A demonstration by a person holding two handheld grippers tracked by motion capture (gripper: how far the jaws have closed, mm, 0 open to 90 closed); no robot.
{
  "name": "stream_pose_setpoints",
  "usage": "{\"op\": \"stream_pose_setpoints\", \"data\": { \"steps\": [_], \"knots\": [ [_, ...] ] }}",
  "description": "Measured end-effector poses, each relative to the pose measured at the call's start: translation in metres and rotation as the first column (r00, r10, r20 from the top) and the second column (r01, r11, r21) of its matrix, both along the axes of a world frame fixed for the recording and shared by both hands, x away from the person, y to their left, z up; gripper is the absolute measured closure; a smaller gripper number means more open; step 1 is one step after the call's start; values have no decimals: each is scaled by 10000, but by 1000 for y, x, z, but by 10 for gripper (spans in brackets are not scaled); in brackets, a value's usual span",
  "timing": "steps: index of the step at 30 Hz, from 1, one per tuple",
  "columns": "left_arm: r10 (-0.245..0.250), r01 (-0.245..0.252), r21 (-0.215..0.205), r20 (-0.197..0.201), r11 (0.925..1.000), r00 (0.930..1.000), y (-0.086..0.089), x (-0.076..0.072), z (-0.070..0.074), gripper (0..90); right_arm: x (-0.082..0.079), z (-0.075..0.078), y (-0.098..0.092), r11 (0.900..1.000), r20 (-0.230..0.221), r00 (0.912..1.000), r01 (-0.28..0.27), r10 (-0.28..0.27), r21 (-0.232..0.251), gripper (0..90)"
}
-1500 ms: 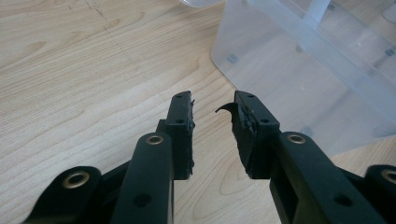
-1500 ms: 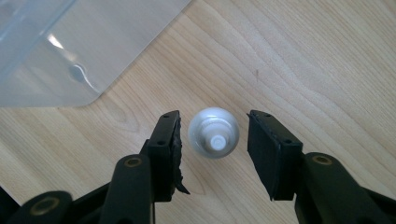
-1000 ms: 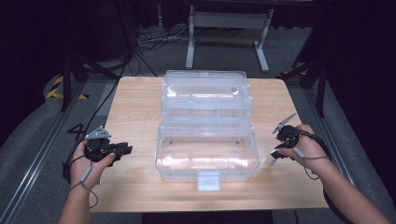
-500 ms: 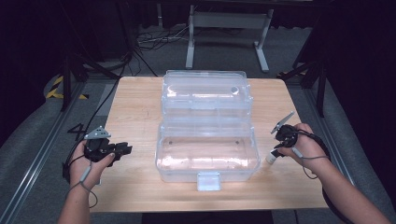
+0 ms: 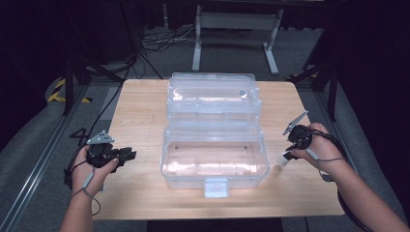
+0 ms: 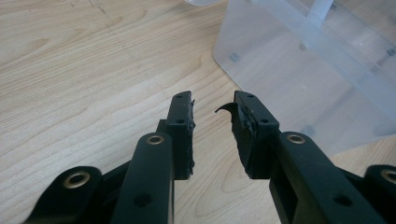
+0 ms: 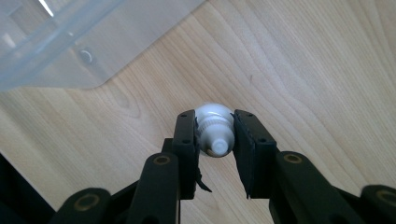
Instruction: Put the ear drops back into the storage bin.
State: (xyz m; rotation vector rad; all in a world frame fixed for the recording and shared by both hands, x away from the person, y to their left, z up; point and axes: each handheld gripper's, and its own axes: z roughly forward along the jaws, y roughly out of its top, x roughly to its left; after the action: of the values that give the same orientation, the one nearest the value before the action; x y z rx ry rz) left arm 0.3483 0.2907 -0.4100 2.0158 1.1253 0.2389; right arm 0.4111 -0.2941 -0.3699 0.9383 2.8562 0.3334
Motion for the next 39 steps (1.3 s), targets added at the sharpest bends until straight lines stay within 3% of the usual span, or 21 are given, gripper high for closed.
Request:
{"op": "stream_pose_setpoints", "data": {
  "steps": [20,39],
  "knots": [
    [5,-5,-18,-5,10000,10000,0,0,0,690,-8,51,4,9974,416,9966,-704,709,-133,711],
    [5,-5,-50,1,10000,10000,0,0,1,690,-17,83,24,9891,565,9875,-1465,1472,-156,711]
  ]
}}
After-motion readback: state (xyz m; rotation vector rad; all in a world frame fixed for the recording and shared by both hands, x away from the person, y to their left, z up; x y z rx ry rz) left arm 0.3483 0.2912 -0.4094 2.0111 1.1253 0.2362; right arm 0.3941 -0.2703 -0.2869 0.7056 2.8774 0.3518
